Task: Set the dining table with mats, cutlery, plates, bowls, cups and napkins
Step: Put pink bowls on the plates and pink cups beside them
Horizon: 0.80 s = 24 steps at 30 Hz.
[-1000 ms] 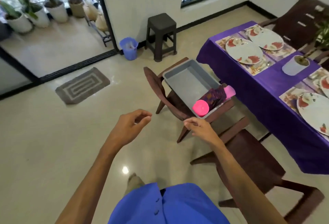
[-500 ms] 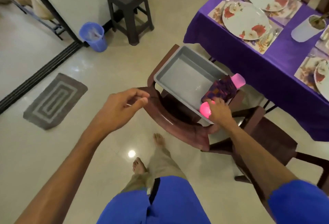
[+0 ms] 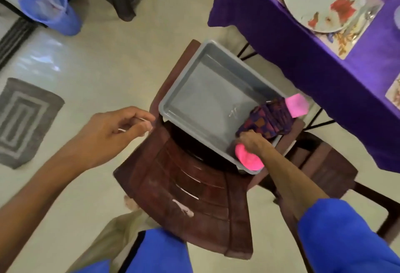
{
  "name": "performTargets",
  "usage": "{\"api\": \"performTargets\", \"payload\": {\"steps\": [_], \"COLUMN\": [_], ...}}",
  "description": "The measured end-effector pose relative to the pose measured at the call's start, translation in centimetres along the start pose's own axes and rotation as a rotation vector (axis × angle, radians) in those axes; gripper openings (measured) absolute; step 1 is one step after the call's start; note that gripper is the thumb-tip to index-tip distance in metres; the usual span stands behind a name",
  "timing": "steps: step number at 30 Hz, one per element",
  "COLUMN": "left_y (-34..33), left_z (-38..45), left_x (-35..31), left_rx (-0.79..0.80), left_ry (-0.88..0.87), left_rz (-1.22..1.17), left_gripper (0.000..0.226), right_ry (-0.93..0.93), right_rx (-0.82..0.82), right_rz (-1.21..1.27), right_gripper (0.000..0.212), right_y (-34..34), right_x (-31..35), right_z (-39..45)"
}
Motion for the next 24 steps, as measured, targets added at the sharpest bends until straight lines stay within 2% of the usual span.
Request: {"api": "performTargets", "payload": {"steps": [2, 4, 5, 7, 9, 11, 12, 13, 15, 17, 20, 21, 23, 24], "left_y": [0.1, 0.5, 0.6, 0.5, 0.4, 0.7, 0.7, 1.3, 3.2, 5.5, 11.7, 12.1, 19.8, 19.5], "left_z": [0.7, 1.4, 1.7, 2.1, 2.4, 2.1, 1.9, 1.6, 1.0, 0.0, -1.0, -1.0, -1.5, -1.1], "left_x": [0.3, 0.1, 0.3, 1.1, 1.7, 1.9, 1.8, 2.0, 2.2, 1.9, 2.8, 3.3, 8.8, 9.6], "left_rx": [0.041, 0.078, 0.088, 0.115, 0.153, 0.219, 0.249, 0.267, 0.260, 0.229, 0.096, 0.060, 0.013, 0.034], "left_ry": [0.001, -0.012, -0.010, 0.002, 0.005, 0.014, 0.026, 0.027, -0.019, -0.141, -0.308, -0.291, -0.237, -0.185], "left_rz": [-0.012, -0.057, -0.083, -0.123, -0.165, -0.286, -0.362, -0.429, -0.515, -0.522, -0.383, -0.401, -0.488, -0.544], "left_gripper": [0.016, 0.031, 0.035, 0.024, 0.019, 0.025, 0.033, 0.039, 0.050, 0.064, 0.077, 0.074, 0.057, 0.047], "right_ry": [-0.100, -0.193, -0.213, -0.281, -0.251, -0.186, -0.129, -0.073, -0.011, 0.098, 0.134, 0.150, 0.197, 0.190], "right_rx": [0.071, 0.008, -0.007, -0.043, -0.146, -0.221, -0.242, -0.264, -0.360, -0.438, -0.581, -0.579, -0.599, -0.593], "right_rz": [0.137, 0.431, 0.682, 1.062, 1.440, 1.652, 1.734, 1.750, 1.683, 1.562, 1.468, 1.525, 1.656, 1.723], "right_gripper": [0.038, 0.040, 0.042, 0.047, 0.053, 0.071, 0.073, 0.069, 0.039, 0.039, 0.039, 0.038, 0.034, 0.036], "right_y": [0.7, 2.2, 3.0, 3.9, 5.3, 7.0, 8.2, 10.0, 13.9, 17.4, 22.7, 23.0, 26.5, 26.0], "right_x": [-1.6, -2.6, -2.1, -1.2, 0.9, 4.8, 7.4, 10.6, 17.4, 23.9, 34.4, 36.0, 44.9, 45.3], "right_z": [-0.8, -2.6, -3.2, -4.7, -6.1, -8.1, -9.0, -10.1, -12.2, -13.4, -15.7, -16.6, -17.3, -17.9]}}
Point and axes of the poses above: each hand's wrist, its own z-axis towards the middle knuckle, its own y-axis out of the back of the hand, x = y × z, the point moved 9 cm from there along z, towards the middle knuckle, and after that the axes turned 13 degrees about z, right-handed, at the moved point
